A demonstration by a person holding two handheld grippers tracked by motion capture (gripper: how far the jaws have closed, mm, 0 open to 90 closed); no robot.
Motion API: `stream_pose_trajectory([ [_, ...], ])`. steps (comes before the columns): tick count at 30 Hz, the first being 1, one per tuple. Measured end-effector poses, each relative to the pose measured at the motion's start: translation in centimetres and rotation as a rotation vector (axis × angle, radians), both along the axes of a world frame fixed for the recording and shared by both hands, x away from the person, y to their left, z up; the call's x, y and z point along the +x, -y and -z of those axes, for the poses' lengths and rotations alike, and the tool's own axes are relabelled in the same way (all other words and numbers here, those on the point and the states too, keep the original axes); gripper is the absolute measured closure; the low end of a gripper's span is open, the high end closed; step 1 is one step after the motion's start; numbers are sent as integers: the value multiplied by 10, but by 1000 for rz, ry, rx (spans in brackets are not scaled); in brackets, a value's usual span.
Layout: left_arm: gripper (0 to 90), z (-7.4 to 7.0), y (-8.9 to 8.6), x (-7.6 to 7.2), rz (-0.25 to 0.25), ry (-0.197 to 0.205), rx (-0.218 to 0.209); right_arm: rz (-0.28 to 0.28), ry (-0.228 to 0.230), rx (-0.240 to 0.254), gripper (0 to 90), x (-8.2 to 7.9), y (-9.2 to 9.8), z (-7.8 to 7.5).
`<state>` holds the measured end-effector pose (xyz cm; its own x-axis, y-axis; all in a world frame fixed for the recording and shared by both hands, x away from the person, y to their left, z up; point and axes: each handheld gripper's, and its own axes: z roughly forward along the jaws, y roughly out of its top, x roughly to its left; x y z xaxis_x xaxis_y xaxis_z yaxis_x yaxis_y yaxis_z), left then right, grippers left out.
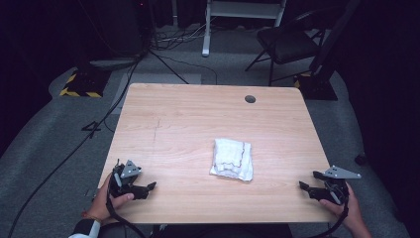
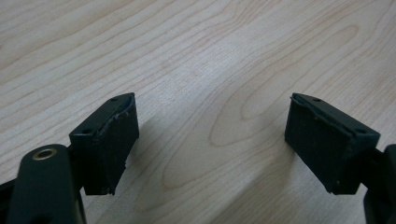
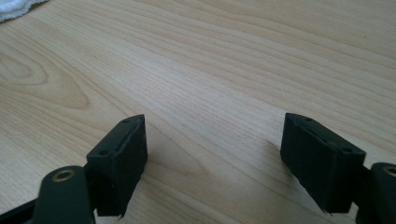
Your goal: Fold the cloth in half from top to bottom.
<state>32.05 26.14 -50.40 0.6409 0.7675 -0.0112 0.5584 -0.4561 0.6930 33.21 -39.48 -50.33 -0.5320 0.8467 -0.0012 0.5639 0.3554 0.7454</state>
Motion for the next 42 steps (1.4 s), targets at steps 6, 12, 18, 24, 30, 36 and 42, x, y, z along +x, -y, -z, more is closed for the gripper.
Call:
stream_pose_trajectory([
  [6, 179, 0, -1, 0, -3, -1, 0, -1, 1, -1, 234, 0, 0, 0],
  [12, 178, 0, -1, -1, -9, -1, -1, 0, 2, -4, 231, 0, 0, 0],
  [18, 178, 0, -2, -2, -20, 0, 3, 9, 2, -6, 217, 1, 0, 0],
  [24, 178, 0, -2, -1, -20, 0, 3, 12, 0, -5, 209, 1, 0, 0],
  [30, 170, 0, -2, -1, -19, -5, 3, 15, -3, -6, 206, 1, 0, 0],
  [36, 170, 0, -2, -1, -16, -6, 2, 17, -1, -5, 205, 2, -1, 0],
  [42, 165, 0, -3, 0, -8, -6, 5, 17, -2, -5, 205, 2, -1, 0],
])
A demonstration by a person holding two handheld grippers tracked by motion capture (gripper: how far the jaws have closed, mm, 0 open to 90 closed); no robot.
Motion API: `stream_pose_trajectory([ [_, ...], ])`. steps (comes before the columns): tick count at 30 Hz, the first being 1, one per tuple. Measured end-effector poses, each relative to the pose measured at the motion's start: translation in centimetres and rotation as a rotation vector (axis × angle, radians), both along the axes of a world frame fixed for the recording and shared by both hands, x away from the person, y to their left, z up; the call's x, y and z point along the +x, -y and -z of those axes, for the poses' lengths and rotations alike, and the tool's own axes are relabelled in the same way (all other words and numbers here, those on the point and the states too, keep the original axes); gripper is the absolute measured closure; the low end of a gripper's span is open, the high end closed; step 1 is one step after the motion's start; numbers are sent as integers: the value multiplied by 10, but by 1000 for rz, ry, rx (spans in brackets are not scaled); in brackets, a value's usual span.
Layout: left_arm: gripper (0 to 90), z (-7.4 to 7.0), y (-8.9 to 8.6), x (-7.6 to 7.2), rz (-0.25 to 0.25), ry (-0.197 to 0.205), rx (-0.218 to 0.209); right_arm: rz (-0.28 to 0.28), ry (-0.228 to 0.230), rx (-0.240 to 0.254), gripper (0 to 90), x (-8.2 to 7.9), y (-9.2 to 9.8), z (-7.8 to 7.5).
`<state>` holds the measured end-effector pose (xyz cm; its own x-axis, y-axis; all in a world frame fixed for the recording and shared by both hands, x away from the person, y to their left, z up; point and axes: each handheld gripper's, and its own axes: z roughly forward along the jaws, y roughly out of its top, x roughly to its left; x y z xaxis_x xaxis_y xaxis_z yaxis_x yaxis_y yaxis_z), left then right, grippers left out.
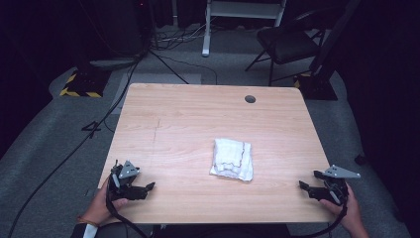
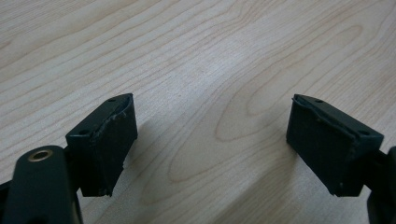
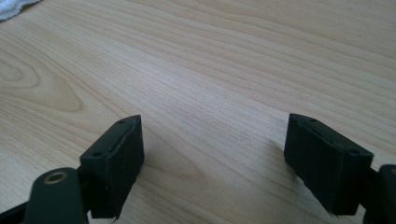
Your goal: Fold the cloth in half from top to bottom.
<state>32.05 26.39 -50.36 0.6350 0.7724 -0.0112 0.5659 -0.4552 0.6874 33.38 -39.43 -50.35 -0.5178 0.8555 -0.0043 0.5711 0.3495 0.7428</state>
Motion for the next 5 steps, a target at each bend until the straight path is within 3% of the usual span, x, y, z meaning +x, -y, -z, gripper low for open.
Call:
stream_pose_trajectory([
  [5, 165, 0, 0, 0, 1, -1, 0, 0, 0, 0, 205, 0, 0, 0],
])
